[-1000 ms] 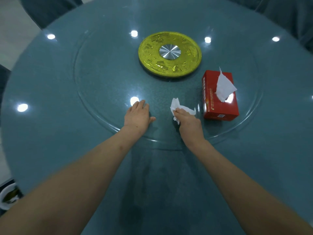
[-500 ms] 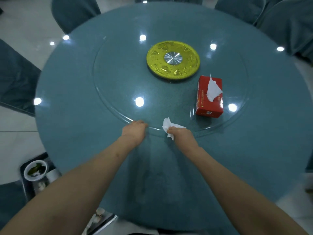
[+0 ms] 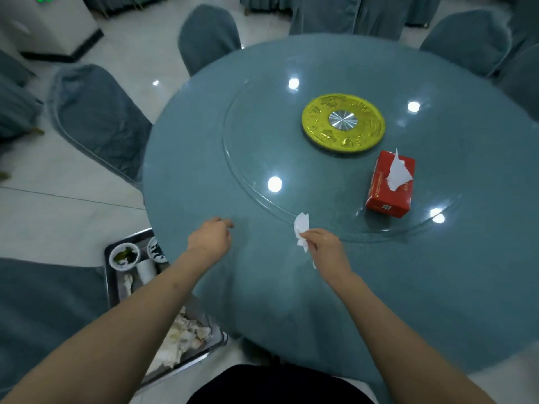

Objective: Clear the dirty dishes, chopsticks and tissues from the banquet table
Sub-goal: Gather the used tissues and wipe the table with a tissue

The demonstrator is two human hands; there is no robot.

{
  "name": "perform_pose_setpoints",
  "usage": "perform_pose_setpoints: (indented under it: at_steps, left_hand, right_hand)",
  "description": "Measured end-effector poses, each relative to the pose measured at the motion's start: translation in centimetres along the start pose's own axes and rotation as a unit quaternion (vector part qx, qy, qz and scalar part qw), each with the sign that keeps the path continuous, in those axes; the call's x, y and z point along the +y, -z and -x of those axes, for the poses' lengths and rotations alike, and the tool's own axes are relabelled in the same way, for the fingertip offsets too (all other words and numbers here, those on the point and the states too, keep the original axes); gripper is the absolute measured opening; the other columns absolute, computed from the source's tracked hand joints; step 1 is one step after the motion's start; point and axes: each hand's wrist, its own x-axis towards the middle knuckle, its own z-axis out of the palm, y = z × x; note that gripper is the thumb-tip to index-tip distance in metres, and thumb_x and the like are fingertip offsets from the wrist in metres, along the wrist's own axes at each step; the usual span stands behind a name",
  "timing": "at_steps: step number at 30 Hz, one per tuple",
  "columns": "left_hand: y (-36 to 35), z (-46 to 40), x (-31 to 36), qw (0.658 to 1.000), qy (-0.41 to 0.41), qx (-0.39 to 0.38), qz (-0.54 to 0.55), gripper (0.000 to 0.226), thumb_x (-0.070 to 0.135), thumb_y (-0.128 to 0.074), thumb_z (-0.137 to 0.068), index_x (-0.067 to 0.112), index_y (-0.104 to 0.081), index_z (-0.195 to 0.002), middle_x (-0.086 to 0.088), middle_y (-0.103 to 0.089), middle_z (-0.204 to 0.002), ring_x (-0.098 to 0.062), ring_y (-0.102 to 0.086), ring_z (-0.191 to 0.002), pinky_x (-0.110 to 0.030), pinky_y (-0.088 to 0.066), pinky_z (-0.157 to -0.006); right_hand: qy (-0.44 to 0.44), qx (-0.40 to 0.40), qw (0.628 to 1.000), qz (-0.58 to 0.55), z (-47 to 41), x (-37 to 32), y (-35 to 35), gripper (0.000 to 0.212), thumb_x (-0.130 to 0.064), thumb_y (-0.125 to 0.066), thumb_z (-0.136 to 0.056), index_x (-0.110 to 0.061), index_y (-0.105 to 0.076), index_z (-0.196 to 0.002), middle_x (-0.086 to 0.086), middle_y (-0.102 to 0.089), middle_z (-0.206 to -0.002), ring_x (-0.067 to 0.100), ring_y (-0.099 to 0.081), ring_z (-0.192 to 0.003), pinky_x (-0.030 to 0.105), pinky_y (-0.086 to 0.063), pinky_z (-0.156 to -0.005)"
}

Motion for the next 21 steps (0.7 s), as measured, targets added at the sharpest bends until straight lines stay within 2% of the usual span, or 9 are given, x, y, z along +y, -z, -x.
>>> perform_pose_setpoints:
  at_steps: [1, 5, 8, 14, 19, 21]
  left_hand:
    - [0.3, 0.4, -1.0, 1.0, 0.012, 0.009, 0.009, 0.04, 0.023, -0.044, -0.101, 0.029, -0.062, -0.135, -0.003, -0.054, -0.141, -0.028, -0.053, -0.132, -0.045, -0.048, -0.106]
    - [1.4, 3.1, -4.7, 0.997, 0.049, 0.052, 0.033, 0.039, 0.021, -0.045, -0.1, 0.028, -0.064, -0.134, -0.004, -0.055, -0.14, -0.029, -0.054, -0.129, -0.044, -0.047, -0.106]
    - [1.7, 5.8, -8.0, 0.994, 0.07, 0.074, 0.051, 0.038, 0.022, -0.047, -0.1, 0.027, -0.065, -0.133, -0.005, -0.056, -0.139, -0.03, -0.056, -0.128, -0.044, -0.047, -0.104]
    - [1.3, 13.3, -17.6, 0.984, 0.12, 0.092, 0.096, 0.037, 0.024, -0.048, -0.098, 0.026, -0.065, -0.131, -0.005, -0.053, -0.139, -0.03, -0.052, -0.126, -0.049, -0.051, -0.099]
    - [0.4, 17.9, -23.6, 0.977, 0.154, 0.09, 0.113, 0.037, 0.024, -0.041, -0.102, 0.025, -0.063, -0.131, -0.006, -0.054, -0.135, -0.029, -0.051, -0.124, -0.048, -0.051, -0.097]
    - [-0.3, 19.7, -26.0, 0.975, 0.167, 0.084, 0.121, 0.036, 0.023, -0.042, -0.102, 0.024, -0.062, -0.132, -0.007, -0.053, -0.135, -0.029, -0.051, -0.124, -0.047, -0.051, -0.095]
  right_hand:
    - [0.009, 0.009, 1.0, -0.009, -0.1, -0.8, -0.4, 0.028, 0.008, -0.064, -0.087, -0.009, -0.08, -0.104, 0.009, -0.074, -0.102, 0.028, -0.067, -0.088, 0.035, -0.055, -0.077]
    - [0.047, 0.018, 0.999, -0.013, -0.5, -4.6, -2.4, 0.025, 0.009, -0.067, -0.086, -0.006, -0.08, -0.101, 0.007, -0.076, -0.099, 0.027, -0.07, -0.086, 0.027, -0.05, -0.075]
    - [0.082, 0.011, 0.997, 0.003, -0.5, -7.8, -4.4, 0.022, 0.005, -0.069, -0.086, -0.008, -0.08, -0.1, 0.006, -0.077, -0.099, 0.028, -0.071, -0.088, 0.032, -0.053, -0.078]
    - [0.132, -0.048, 0.99, 0.001, 2.2, -16.6, -10.4, 0.022, 0.007, -0.067, -0.088, -0.004, -0.08, -0.101, 0.012, -0.076, -0.098, 0.03, -0.068, -0.088, 0.021, -0.041, -0.074]
    - [0.161, -0.106, 0.981, 0.009, 5.2, -22.0, -15.1, 0.022, 0.002, -0.06, -0.095, -0.002, -0.078, -0.108, 0.015, -0.074, -0.105, 0.031, -0.067, -0.095, 0.031, -0.049, -0.082]
    - [0.167, -0.124, 0.978, 0.015, 6.7, -23.6, -17.2, 0.025, 0.001, -0.058, -0.097, -0.002, -0.076, -0.113, 0.014, -0.074, -0.11, 0.03, -0.067, -0.099, 0.026, -0.045, -0.083]
